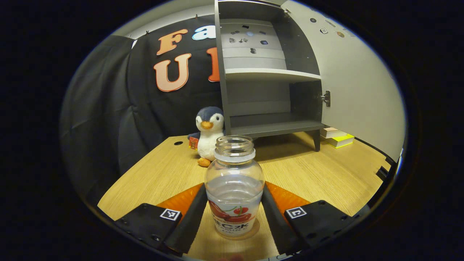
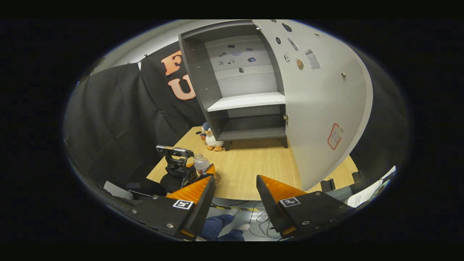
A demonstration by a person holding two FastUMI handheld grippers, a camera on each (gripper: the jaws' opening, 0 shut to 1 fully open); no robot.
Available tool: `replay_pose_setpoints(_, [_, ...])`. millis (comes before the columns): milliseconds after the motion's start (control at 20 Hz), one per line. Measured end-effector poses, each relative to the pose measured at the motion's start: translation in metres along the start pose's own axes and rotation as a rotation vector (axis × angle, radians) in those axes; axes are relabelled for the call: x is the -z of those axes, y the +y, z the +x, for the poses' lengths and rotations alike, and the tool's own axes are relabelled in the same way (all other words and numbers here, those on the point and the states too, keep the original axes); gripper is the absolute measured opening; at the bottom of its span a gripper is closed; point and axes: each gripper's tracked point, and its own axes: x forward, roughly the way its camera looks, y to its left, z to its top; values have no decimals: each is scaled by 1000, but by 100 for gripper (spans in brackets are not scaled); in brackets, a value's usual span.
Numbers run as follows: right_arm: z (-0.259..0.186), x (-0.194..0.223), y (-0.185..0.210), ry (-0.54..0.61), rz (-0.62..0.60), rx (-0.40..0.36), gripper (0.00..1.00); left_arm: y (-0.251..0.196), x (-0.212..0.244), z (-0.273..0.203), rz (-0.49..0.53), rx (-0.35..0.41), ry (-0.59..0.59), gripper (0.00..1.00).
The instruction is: Open the cabinet door with the right hand, grasp the bottle in the cabinet with the left hand and place it on the coaster, then close the cabinet door with the right hand.
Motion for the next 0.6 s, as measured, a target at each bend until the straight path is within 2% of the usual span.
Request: replay_pose_setpoints(600, [-3,0,9,-8,18,-41,71,10,-14,-11,-61,1,2,91])
